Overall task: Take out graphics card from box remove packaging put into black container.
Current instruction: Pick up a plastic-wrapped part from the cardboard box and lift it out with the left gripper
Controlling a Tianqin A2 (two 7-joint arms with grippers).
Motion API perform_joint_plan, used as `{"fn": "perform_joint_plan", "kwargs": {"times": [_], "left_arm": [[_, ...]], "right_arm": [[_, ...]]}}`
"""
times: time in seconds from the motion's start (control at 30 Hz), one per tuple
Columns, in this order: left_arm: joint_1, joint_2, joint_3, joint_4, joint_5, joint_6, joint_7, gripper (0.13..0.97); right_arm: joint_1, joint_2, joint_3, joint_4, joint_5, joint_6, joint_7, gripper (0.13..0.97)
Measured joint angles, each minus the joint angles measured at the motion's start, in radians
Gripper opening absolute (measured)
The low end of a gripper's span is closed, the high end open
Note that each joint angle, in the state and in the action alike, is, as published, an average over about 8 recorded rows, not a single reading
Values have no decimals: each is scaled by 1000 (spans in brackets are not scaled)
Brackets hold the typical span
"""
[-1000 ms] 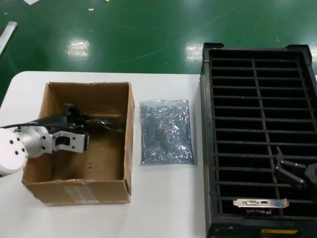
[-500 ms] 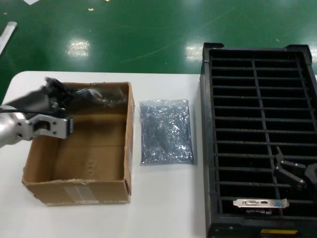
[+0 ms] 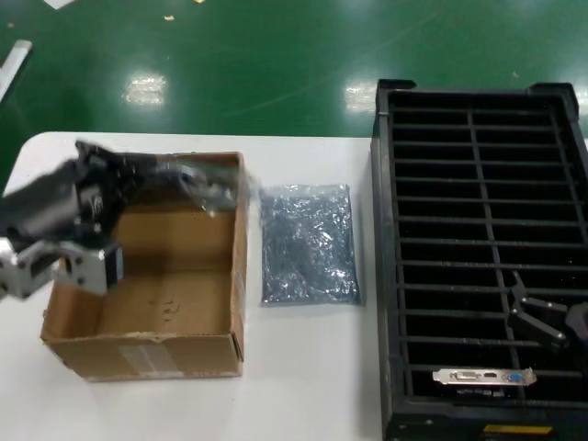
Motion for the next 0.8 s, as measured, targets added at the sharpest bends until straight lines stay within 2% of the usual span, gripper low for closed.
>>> {"fn": "perform_joint_plan", "kwargs": {"times": [0.23,0.43,0.57,0.8], "left_arm": [[148,-46,-47,-110,-45,-9,-8,138],[237,-61,-77,-162,-71,-21,-12,138],[266,-64,-88,-180,-80,-24,-17,138],[273,-64,-91,-184,-81,-24,-19,138]], "right_arm": [[0,0,0,0,0,0,0,966],[0,0,0,0,0,0,0,966],[0,0,0,0,0,0,0,966],[2,-4,3,0,0,-4,-3,966]]}}
